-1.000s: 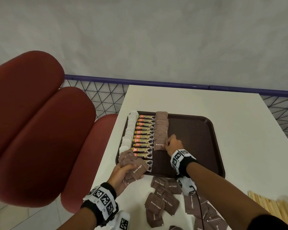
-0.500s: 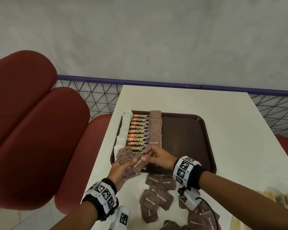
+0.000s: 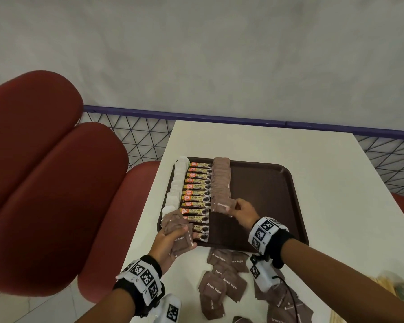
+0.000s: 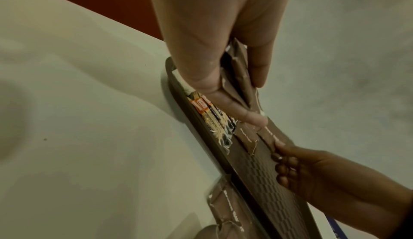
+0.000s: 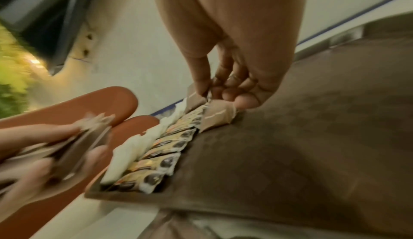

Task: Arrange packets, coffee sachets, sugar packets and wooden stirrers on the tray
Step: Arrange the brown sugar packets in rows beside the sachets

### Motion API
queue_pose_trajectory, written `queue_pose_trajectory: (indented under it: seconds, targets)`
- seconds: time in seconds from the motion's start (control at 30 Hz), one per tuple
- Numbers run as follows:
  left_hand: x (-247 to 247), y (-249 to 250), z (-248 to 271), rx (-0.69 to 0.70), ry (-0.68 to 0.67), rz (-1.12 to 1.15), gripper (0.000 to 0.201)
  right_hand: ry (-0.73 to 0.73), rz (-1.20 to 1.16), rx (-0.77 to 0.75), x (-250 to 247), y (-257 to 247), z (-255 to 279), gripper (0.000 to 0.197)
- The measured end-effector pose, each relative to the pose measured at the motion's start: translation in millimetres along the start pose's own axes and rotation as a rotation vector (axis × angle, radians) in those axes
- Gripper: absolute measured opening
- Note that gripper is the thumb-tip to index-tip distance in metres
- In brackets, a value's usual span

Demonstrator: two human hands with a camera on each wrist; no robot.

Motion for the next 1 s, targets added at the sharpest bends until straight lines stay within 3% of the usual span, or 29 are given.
queue_pose_trajectory:
  seconds: [0.2, 0.3, 0.57, 0.7, 0.87, 1.0]
  targets:
    - [-3.2, 0.4, -1.9, -0.030, -0.022, 0.023, 0.032, -0.049, 0.242, 0.044, 6.4, -4.7, -8.7, 0.013]
    - [-3.3, 0.2, -2.9, -0.041, -0.038, 0.028, 0.035, -0.034, 0.314, 0.063, 7.9, -9.0, -14.1, 0.027]
    - [-5.5, -2.0, -4.9, -0.061, -0.027, 0.034, 0.038, -0.009, 0.521, 0.086, 6.2, -13.8, -19.5, 0.035]
    - [-5.0, -3.2, -3.0, -0.065, -0.020, 0.030, 0.038, 0.017, 0.487, 0.057, 5.0, -11.4, -19.2, 0.041]
    - [-4.6, 0.0, 1.0, -0.033, 0.019, -0.082, 0.034, 0.161, 0.514, -0.116, -7.2, -26.8, -5.2, 0.037]
    - [0.4, 1.6, 3.6, -0.008, 0.010, -0.145, 0.022, -0.041, 0.240, -0.225, 14.2, -43.8, 16.1, 0.027]
Point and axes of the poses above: each hand's wrist, its own z-axis away from the middle knuckle, its own x-axis out of the palm, y = z × x, the point moved 9 cm from there along -z, towards the middle knuckle, and after that the axes turned 5 degrees about -x, right-handed, at the moved point
